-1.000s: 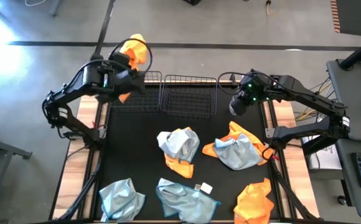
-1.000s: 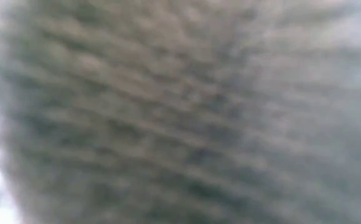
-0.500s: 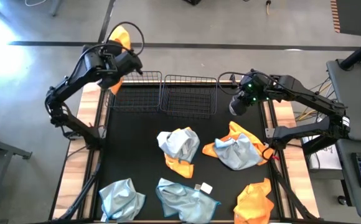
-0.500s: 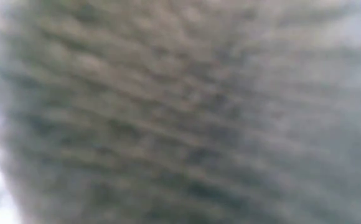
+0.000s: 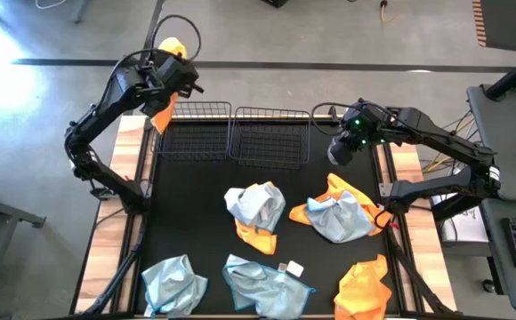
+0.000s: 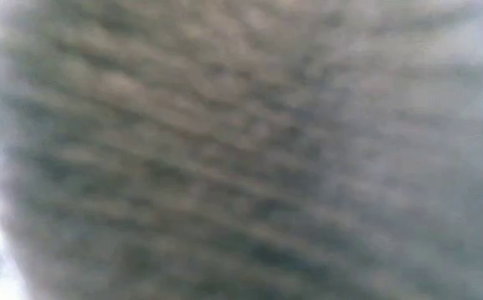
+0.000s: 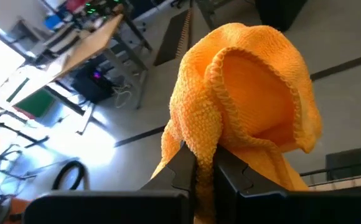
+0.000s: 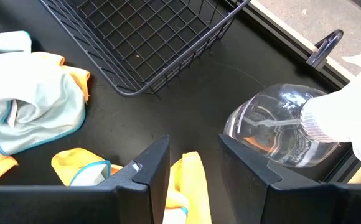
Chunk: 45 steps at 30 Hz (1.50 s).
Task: Sort microfiber towel by color & place in baskets
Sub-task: Put the yellow microfiber cloth into the left black wire basket
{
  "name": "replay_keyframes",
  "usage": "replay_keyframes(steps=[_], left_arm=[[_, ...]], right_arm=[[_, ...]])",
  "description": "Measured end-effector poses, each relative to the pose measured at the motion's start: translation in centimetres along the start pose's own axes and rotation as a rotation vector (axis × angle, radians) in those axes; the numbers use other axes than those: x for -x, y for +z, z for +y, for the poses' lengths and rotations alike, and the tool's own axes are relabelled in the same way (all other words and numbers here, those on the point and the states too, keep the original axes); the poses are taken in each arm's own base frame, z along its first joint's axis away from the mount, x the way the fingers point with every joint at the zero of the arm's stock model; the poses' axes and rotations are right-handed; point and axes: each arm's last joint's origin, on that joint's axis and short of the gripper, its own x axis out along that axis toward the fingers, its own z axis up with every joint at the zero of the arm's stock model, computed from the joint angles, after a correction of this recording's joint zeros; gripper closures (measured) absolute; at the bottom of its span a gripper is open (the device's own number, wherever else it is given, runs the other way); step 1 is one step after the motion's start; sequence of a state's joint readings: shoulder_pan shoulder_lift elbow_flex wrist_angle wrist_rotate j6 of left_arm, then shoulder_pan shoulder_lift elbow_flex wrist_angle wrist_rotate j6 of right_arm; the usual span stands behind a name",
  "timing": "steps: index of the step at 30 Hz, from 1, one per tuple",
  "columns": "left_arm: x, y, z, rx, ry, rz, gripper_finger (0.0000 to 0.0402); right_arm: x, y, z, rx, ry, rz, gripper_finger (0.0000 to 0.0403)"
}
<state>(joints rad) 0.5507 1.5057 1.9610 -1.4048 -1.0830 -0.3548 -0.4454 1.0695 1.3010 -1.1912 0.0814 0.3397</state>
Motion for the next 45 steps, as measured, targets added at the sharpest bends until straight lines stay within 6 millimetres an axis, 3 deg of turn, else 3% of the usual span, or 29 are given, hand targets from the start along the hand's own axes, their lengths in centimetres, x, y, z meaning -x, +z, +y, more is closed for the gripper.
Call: replay_keyframes(steps=[9,18,30,40,45], left_arm=[[-0.8,1.1,-0.5,-0.009,-0.175,-0.004,0.0392],[-1.5,-1.1,-1.0,-0.144,-0.141,0.123,0.0392],[-3.8,-4.9,-4.4,-0.274,-0.144,0.265,0.0392],[-4.4,-6.5,-5.6,-0.289,-0.239,0.365,0.0390],[-4.5,-6.9,-6.0,-0.296,-0.377,0.443,0.0366]], right_arm=[[0.0,0.0,0.0,0.000,0.000,0.000,0.0277],[0.0,0.0,0.0,0.014,0.000,0.000,0.0277],[0.0,0.0,0.0,0.013,0.000,0.001,0.0277],[0.0,0.0,0.0,0.021,0.000,0.000,0.0277],[0.0,0.0,0.0,0.023,0.000,0.000,0.0277]])
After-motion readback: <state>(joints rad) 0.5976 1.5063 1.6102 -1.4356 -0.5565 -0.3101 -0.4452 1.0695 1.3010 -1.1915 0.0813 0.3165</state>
